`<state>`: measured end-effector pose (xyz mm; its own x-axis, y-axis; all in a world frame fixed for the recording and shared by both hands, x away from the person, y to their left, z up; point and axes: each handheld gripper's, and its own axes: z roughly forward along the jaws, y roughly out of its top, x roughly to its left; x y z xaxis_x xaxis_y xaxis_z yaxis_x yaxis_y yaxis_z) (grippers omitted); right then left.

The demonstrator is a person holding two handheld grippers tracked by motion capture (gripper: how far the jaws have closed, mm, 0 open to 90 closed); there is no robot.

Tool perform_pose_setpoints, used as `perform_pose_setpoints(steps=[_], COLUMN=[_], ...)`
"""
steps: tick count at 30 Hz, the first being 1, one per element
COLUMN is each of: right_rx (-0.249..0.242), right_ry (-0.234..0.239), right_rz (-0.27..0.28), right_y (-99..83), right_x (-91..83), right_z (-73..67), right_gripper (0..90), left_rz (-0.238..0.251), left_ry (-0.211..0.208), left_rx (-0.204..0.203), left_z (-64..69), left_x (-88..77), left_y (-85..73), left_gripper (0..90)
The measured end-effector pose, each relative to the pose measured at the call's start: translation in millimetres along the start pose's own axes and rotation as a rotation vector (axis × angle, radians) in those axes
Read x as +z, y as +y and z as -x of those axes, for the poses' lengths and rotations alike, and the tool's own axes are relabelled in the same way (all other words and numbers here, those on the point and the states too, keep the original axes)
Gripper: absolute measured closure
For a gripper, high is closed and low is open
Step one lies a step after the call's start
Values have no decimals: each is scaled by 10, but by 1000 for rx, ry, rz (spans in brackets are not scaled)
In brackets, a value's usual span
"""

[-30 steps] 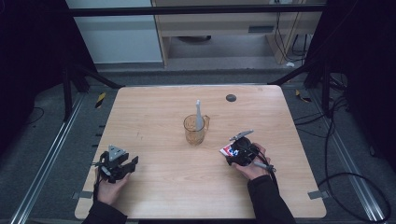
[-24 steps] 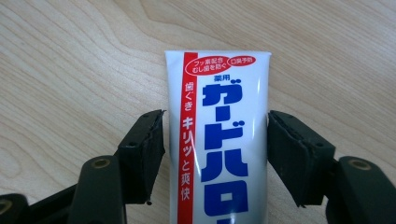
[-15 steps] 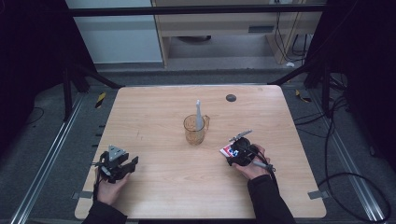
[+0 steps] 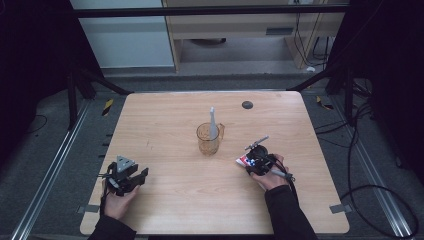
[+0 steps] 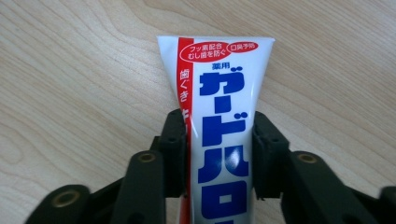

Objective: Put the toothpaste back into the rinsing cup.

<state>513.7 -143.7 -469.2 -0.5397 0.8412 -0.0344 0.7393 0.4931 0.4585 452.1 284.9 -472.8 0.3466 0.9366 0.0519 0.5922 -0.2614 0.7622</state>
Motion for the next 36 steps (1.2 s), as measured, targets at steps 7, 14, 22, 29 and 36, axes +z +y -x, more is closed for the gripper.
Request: perform_pose_setpoints(steps=[7, 14, 22, 29, 36], right_rx=[-4, 15, 47, 82, 104], right_ry=[27, 53, 100, 127, 130], right_rz=[-14, 128, 364, 499, 603], right_y=[9, 40, 104, 203, 316], right_x=[-70, -294, -524, -564, -591], right_z=[13, -14, -89, -168, -257], right_gripper=[695, 698, 697, 696, 696], left_rz=[-2, 2, 3, 7, 8], left_ry=[-1, -1, -1, -1, -1], left_rx=[0, -1, -3, -3, -5], left_z=[4, 6, 4, 4, -1], left_x=[3, -3, -5, -11, -12], left_y=[2, 3, 3, 4, 4], left_gripper=[549, 549, 549, 550, 550])
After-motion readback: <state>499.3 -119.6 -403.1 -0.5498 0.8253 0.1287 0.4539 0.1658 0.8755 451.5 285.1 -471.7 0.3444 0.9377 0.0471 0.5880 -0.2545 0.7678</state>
